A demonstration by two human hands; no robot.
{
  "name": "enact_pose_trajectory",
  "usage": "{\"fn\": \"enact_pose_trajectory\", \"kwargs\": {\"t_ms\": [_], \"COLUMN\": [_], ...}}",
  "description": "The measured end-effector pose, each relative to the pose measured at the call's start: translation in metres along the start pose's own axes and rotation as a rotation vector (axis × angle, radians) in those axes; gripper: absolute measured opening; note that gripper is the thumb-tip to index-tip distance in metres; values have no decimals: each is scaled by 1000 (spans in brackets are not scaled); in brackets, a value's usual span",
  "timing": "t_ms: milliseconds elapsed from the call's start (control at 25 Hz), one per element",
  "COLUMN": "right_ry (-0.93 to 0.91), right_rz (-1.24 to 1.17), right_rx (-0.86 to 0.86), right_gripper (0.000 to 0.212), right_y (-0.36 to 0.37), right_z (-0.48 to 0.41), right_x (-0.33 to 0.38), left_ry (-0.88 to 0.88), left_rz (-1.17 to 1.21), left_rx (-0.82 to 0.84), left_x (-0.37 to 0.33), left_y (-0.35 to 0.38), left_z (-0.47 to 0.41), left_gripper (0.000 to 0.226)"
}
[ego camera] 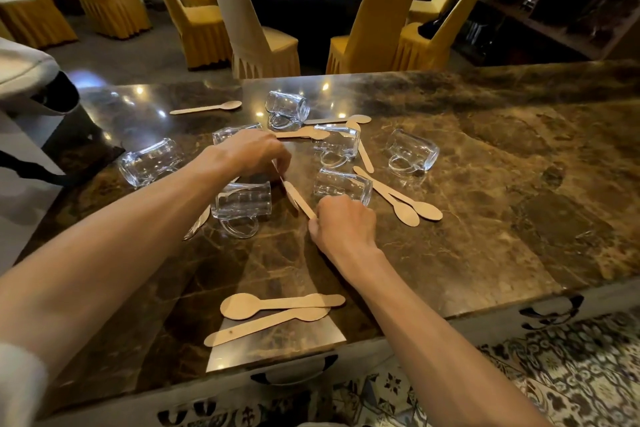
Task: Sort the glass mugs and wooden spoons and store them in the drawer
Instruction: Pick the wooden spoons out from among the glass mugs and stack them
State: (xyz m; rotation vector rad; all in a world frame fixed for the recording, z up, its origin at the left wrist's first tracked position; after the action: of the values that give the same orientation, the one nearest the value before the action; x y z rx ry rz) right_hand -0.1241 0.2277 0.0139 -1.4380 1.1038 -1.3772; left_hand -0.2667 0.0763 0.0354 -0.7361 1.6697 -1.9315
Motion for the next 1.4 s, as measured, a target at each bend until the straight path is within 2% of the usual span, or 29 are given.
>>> {"fn": "enact_pose_trajectory", "kwargs": {"t_ms": [200,520,760,960,1080,1240,1400], "right_ry": [52,22,-81,-221,-282,-319,-308], "right_rz": [-35,-136,-162,-203,-231,-257,-241], "right_rx": [-39,-148,-223,-224,-224,-174,-139], "right_gripper": [20,18,15,18,16,18,17], "right_y": [-12,-40,-55,-64,-66,-60,-52], "right_z": [-4,5,23,33,42,52,52], "right_x": [-9,-21,-17,-8,-6,-5,-8], "left_ry": [-4,37,-45,-76,-104,-147,-237], "left_rz": [16,110,221,320,399,533,591], "left_rx": [3,-293,-444,-440,-376,-268,-240], "left_x": [-1,-4,-16,-37,-56,-81,-102], "left_y": [-12,-36,-40,-40,-38,-25,-3], "left_z": [-1,19,69,112,132,154,165], "left_gripper": [21,17,20,24,23,30,25]}}
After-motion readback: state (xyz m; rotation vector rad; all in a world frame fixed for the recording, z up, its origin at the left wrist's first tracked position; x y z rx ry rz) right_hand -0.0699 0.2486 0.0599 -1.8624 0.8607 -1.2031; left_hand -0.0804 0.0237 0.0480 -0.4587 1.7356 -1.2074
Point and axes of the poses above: each hand's wrist, its own z-axis away from the middle knuckle, its own y-axis out of the palm, x = y × z, the point moved 1 cm from there along -z, towards the middle knuckle, and after that the axes turned 1 degree about y, right-handed, at the moved point
